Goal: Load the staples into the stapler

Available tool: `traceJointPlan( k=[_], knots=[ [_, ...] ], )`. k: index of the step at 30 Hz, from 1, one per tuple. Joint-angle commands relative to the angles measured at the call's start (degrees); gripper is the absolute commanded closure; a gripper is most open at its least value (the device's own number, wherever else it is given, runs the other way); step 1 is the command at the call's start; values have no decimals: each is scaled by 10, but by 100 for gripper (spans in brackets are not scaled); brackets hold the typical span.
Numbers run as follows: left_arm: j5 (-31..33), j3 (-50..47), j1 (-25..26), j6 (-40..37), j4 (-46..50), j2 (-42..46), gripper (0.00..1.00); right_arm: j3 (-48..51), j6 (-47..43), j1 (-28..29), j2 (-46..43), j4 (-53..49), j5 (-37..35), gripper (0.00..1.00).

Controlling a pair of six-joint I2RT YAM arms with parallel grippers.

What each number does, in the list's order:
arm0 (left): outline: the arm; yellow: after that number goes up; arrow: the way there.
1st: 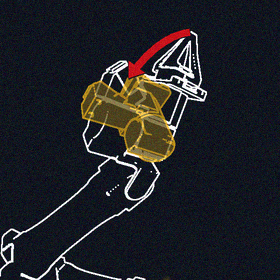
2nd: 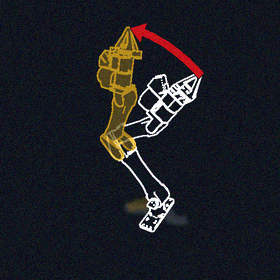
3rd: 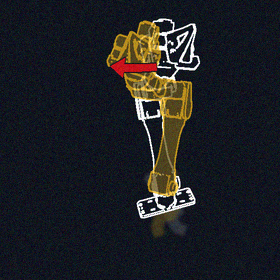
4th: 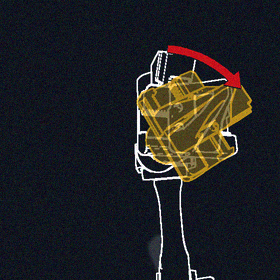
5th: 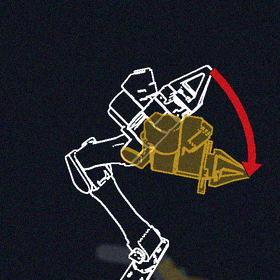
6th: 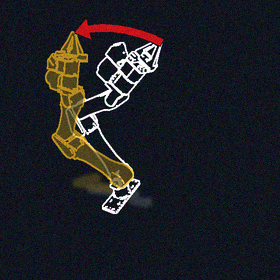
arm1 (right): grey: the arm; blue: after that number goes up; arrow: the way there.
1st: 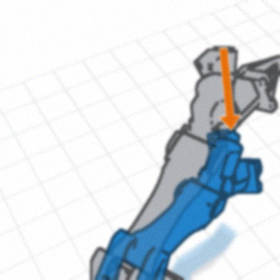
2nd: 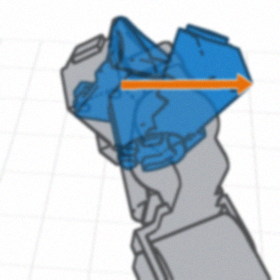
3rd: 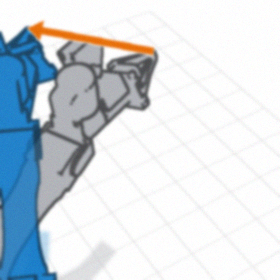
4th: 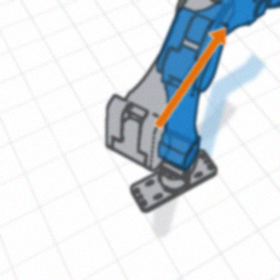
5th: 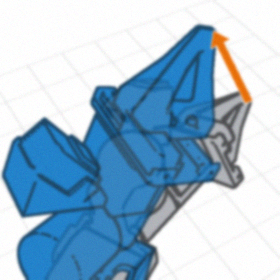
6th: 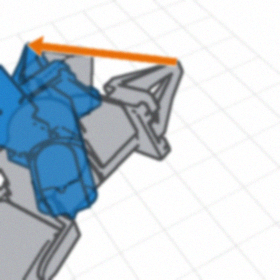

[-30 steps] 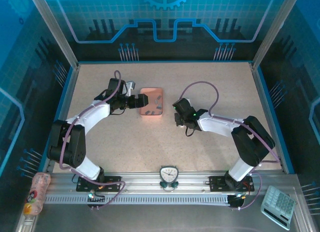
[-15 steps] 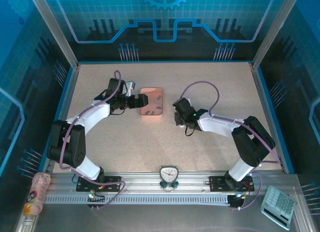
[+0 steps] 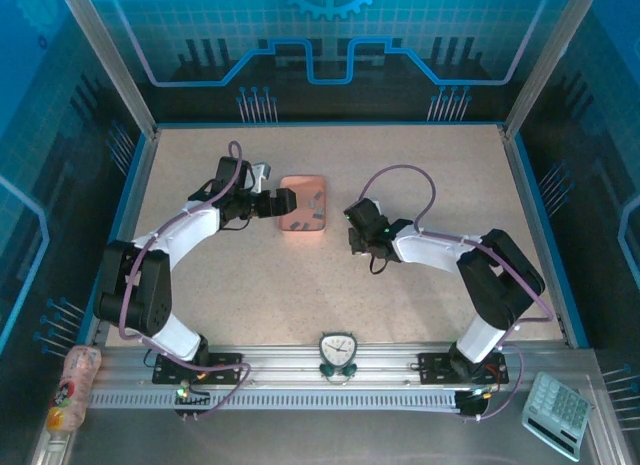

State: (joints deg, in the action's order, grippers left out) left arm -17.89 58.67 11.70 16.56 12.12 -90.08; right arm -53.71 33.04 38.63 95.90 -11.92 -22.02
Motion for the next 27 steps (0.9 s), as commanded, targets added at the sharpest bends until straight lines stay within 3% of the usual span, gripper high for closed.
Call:
traceJointPlan(
  k=[1,27],
  knots=[
    [-10,1,-7,-1,-4,-2,3,-6,10,9,8,1,1,87],
    [-10,-1,-7,-4,-6,-6,3,-9,-2,9,13,-13,0,87]
  ],
)
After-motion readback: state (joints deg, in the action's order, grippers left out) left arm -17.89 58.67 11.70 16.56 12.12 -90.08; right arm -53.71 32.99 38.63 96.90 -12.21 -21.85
